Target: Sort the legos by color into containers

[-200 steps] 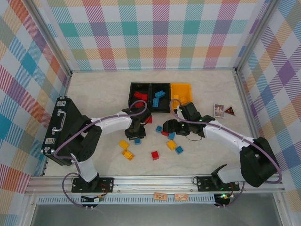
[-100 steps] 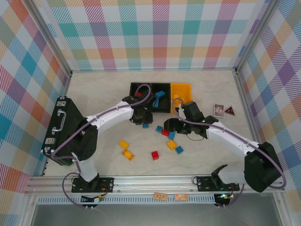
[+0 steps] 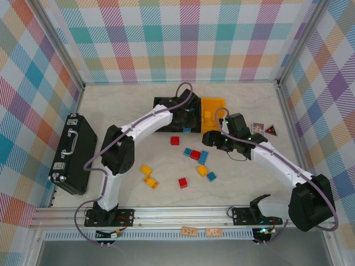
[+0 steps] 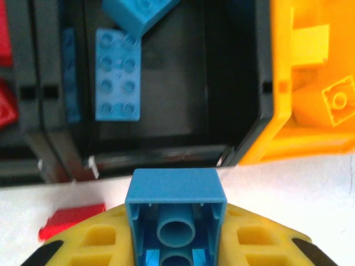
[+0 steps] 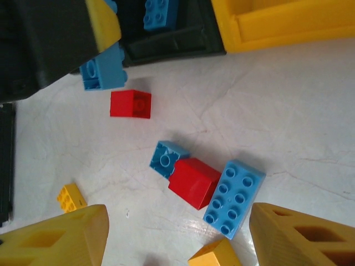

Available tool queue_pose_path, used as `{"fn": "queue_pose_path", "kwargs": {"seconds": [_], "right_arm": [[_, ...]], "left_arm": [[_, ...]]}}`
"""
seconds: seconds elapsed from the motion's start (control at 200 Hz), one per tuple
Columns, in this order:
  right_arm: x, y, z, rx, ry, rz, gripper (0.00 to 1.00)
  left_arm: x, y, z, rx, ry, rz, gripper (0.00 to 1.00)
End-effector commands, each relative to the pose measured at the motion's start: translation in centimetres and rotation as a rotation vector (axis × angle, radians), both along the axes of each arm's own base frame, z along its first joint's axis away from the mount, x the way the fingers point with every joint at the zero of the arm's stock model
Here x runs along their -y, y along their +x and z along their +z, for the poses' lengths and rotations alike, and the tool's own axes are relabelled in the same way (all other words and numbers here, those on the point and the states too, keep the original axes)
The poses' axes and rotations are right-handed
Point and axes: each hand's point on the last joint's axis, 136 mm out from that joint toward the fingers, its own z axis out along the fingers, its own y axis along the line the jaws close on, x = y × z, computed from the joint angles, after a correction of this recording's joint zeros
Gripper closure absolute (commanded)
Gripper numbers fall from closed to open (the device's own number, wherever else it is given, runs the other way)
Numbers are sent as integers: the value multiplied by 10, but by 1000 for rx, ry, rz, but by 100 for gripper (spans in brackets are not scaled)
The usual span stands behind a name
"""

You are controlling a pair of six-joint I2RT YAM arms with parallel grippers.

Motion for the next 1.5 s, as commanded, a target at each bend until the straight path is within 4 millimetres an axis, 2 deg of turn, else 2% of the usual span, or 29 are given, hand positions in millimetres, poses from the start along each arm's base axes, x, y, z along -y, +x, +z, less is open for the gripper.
{"fn": "queue_pose_path", "kwargs": {"seconds": [0.0, 0.255, 0.58, 0.675, 0.745, 0.855, 1.035, 1.17, 1.35, 1.495], "right_arm": [[3, 4, 16, 25, 14, -28, 32], [11, -2, 19, 34, 5, -50, 32], [16, -5, 22, 37, -3, -57, 31], [16, -6, 22, 33, -2, -57, 31], [16, -7, 21, 29, -3, -56, 31], [18, -8, 20, 26, -4, -58, 31], [18, -9, 19, 24, -5, -59, 31], [19, -11, 16, 20, -11, -57, 31], [18, -13, 12, 9, -20, -42, 31], [15, -19, 10, 0, -12, -1, 31]], "left_arm": [[-3, 19, 3, 32, 47, -20, 82], [1, 53, -10, 51, 78, -3, 81], [6, 66, -28, 52, 78, 1, 77], [7, 67, -31, 53, 80, -3, 72], [7, 67, -32, 54, 79, -4, 62], [8, 67, -31, 53, 73, -6, 53], [12, 65, -12, 70, 34, -15, 51], [17, 59, 11, 90, -15, -33, 51], [18, 37, 39, 102, -78, -63, 50], [7, 11, 47, 92, -88, -76, 49]]}}
